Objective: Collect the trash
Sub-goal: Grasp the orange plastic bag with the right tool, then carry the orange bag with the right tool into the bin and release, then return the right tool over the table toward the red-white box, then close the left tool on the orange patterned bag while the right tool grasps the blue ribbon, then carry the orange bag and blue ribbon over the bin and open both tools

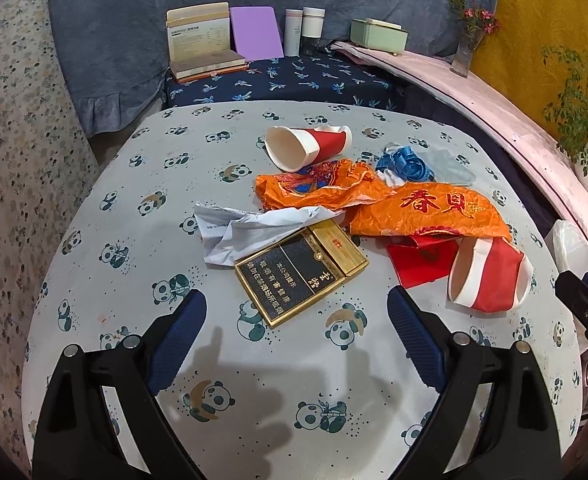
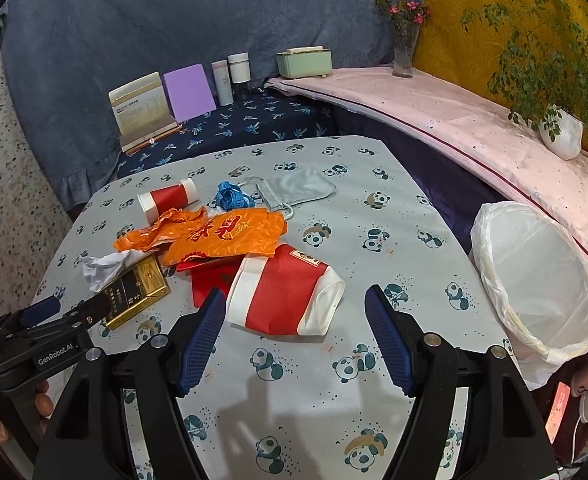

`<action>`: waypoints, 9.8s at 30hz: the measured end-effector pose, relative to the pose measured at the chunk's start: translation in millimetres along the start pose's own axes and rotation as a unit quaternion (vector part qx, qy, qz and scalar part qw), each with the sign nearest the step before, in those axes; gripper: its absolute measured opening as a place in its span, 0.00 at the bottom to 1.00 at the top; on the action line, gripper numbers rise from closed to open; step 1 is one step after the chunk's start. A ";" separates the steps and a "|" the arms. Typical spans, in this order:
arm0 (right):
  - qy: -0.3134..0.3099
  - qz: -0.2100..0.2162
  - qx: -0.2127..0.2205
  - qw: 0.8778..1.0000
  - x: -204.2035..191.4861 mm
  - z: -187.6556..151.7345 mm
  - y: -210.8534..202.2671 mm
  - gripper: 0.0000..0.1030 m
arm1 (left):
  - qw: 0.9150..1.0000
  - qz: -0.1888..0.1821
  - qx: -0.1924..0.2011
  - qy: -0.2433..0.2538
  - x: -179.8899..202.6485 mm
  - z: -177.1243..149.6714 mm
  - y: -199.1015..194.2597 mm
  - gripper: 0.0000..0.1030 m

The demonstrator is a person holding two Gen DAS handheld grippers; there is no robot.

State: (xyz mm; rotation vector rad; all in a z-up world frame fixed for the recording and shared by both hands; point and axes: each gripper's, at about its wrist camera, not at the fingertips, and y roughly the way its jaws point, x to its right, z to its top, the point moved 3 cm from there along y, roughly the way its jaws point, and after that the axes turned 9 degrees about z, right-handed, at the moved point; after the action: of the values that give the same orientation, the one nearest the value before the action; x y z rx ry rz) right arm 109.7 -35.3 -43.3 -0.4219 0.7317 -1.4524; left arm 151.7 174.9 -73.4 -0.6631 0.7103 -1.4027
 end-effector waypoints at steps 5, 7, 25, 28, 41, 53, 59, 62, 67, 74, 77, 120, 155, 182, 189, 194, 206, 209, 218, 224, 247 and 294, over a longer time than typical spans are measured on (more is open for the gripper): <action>-0.002 0.003 -0.001 1.000 -1.1 2.7 4.6 0.67 | 1.000 0.006 -0.002 -0.004 -4.3 4.9 7.0 0.85; -0.003 0.006 -0.002 1.000 -2.5 4.3 7.6 0.67 | 1.000 0.009 -0.001 -0.008 -8.9 7.7 10.0 0.85; -0.008 0.027 -0.007 1.000 -18.8 30.4 54.6 0.67 | 1.000 0.002 -0.019 -0.022 -28.5 39.0 69.4 0.72; -0.005 0.029 -0.010 1.000 -16.5 34.9 63.5 0.67 | 1.000 -0.014 -0.023 -0.011 -21.1 39.8 74.2 0.55; 0.002 0.031 -0.021 0.999 -6.0 45.1 96.3 0.67 | 0.998 -0.058 -0.028 0.024 1.7 34.5 67.2 0.00; 0.016 0.044 -0.042 0.998 17.6 47.2 110.6 0.73 | 0.998 -0.047 -0.022 0.018 11.0 36.5 63.9 0.48; 0.009 0.065 -0.059 0.996 14.0 45.7 127.8 0.73 | 0.999 -0.026 0.000 0.031 13.0 47.4 75.5 0.77; 0.005 0.074 -0.062 0.995 11.1 45.4 132.1 0.64 | 0.998 -0.036 -0.010 0.040 18.5 49.6 85.3 0.70; -0.006 0.077 -0.060 0.995 8.2 44.2 129.5 0.32 | 0.997 -0.049 -0.021 0.056 28.8 48.1 85.7 0.29; -0.005 0.088 -0.041 0.995 11.7 48.8 109.5 0.15 | 0.996 -0.066 -0.010 0.062 38.2 43.7 64.3 0.22; -0.006 0.089 -0.025 0.996 13.6 53.2 93.5 0.13 | 0.995 -0.076 -0.001 0.062 43.2 45.4 49.6 0.21; 0.173 -0.130 0.110 0.970 294.5 -8.8 -116.3 0.12 | 0.939 -0.247 0.069 0.231 344.5 16.1 -110.8 0.21; 0.193 -0.123 0.108 0.967 326.4 -6.6 -87.2 0.30 | 0.940 -0.236 0.042 0.243 395.6 0.4 -71.6 0.55; 0.151 -0.105 0.124 0.975 260.7 14.1 -100.5 0.54 | 0.958 -0.204 0.059 0.192 317.2 14.7 -80.0 0.59; 0.126 -0.089 0.121 0.981 229.3 17.9 -99.8 0.55 | 0.966 -0.184 0.065 0.172 281.3 17.5 -80.9 0.59; 0.105 -0.073 0.109 0.986 201.5 19.8 -91.6 0.55 | 0.972 -0.162 0.066 0.157 248.3 16.7 -76.1 0.65; 0.058 -0.019 0.075 0.995 121.6 15.9 -63.7 0.55 | 0.987 -0.079 0.066 0.127 146.2 5.8 -53.6 0.75; 0.044 -0.007 0.065 0.997 102.0 14.4 -55.3 0.55 | 0.990 -0.059 0.061 0.114 119.9 3.3 -46.4 0.76; 0.011 0.024 0.039 0.999 53.4 12.3 -29.1 0.55 | 0.997 -0.020 0.045 0.058 58.3 13.0 -23.4 0.79; 0.003 0.030 0.026 0.999 41.1 16.9 -7.9 0.55 | 0.999 -0.012 0.038 0.015 33.2 34.9 -2.6 0.84; -0.016 0.076 -0.015 0.997 0.2 72.9 118.8 0.55 | 0.996 -0.022 -0.056 -0.061 25.6 84.7 119.5 0.47; 0.045 0.058 0.047 0.996 76.7 110.9 40.4 0.15 | 0.994 -0.100 0.046 0.019 110.5 95.9 -25.2 0.00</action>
State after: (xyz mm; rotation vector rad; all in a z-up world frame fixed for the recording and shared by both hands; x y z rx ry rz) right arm 211.2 -125.0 -5.2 -0.2399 0.7449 -1.3975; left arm 214.1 62.7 1.1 -0.6492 0.6172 -1.6268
